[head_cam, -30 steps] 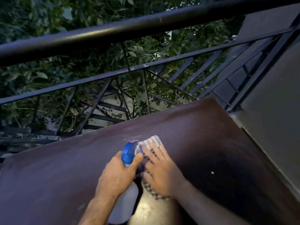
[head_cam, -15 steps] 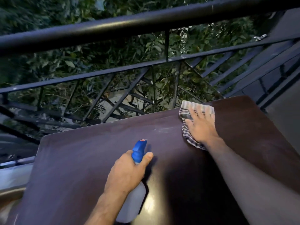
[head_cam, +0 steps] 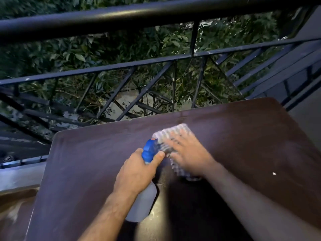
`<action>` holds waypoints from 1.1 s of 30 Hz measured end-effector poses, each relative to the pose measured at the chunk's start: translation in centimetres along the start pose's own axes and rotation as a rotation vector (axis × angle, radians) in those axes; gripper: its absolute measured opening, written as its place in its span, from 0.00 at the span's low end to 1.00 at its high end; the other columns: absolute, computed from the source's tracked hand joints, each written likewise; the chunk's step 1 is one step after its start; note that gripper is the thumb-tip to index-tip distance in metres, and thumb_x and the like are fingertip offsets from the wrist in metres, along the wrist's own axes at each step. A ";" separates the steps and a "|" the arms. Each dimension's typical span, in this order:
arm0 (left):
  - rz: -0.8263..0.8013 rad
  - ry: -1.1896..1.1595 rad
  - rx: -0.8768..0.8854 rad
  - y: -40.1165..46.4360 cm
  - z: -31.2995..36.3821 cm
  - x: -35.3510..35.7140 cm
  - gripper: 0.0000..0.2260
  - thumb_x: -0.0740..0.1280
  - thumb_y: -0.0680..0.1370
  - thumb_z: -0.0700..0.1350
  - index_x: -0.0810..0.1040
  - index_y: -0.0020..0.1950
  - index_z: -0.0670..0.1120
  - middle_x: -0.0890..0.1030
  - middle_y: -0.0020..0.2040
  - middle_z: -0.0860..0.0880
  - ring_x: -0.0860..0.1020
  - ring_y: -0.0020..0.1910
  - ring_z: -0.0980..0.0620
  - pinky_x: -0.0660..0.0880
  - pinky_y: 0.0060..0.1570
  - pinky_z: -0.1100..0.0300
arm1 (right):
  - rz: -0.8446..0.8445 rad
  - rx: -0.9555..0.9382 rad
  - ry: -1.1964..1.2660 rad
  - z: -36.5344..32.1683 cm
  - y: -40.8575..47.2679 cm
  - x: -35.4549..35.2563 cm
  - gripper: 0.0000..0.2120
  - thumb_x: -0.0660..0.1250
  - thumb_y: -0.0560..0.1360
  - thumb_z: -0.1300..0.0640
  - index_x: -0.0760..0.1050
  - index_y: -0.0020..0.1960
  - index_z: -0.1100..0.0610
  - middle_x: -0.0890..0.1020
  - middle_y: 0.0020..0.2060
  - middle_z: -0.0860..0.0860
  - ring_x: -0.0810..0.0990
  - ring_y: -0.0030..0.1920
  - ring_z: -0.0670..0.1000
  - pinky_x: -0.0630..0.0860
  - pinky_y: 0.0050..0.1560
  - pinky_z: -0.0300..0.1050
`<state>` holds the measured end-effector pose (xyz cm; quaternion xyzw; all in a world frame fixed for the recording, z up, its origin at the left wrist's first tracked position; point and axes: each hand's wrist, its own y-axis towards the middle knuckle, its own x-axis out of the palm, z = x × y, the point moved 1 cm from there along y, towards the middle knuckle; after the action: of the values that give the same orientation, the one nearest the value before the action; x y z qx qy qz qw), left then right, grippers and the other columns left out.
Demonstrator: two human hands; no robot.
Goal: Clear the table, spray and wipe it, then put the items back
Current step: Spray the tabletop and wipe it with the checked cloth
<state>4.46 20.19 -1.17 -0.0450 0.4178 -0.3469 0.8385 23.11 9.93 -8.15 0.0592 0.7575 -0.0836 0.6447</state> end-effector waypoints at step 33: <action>0.167 -0.066 -0.158 -2.0 -11.7 -9.6 0.25 0.60 0.67 0.72 0.75 0.42 0.51 0.84 0.35 0.50 0.83 0.39 0.48 0.80 0.47 0.47 | -0.014 0.423 0.044 -7.6 13.2 1.7 0.31 0.49 0.83 0.40 0.44 0.82 0.46 0.47 0.82 0.51 0.42 0.80 0.60 0.36 0.78 0.60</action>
<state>-9.13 27.13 -1.64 -0.0873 0.4184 -0.2404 0.8715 18.05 24.40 -9.32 0.1897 0.7375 -0.2441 0.6004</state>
